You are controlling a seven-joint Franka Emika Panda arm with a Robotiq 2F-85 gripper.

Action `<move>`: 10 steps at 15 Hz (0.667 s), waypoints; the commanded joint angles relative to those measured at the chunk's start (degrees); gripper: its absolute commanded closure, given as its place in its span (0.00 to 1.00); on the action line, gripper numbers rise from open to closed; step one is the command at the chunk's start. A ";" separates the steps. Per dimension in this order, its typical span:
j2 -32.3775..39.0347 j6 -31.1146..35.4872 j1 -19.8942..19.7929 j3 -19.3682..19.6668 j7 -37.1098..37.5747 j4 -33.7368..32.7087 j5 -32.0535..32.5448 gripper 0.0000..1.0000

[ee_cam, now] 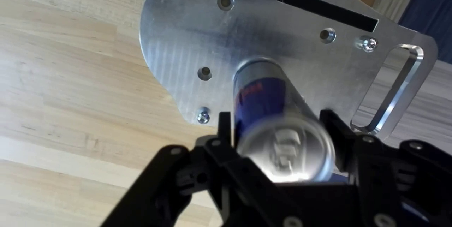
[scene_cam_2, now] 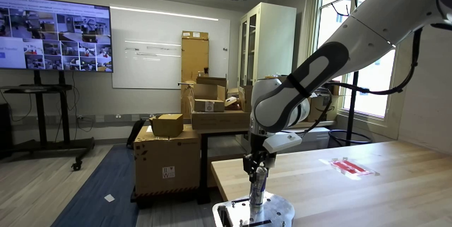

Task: Put the can on top of the silver object on the left.

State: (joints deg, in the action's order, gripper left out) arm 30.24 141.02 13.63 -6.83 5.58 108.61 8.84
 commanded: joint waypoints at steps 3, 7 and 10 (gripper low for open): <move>-16.31 -10.35 1.56 -0.42 0.19 7.70 1.44 0.00; -25.96 -17.21 1.78 -1.98 0.54 10.80 1.77 0.00; -28.88 -20.09 0.56 -2.16 1.03 10.89 1.20 0.00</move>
State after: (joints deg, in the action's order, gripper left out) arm 5.24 123.59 15.73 -8.45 5.59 117.63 9.08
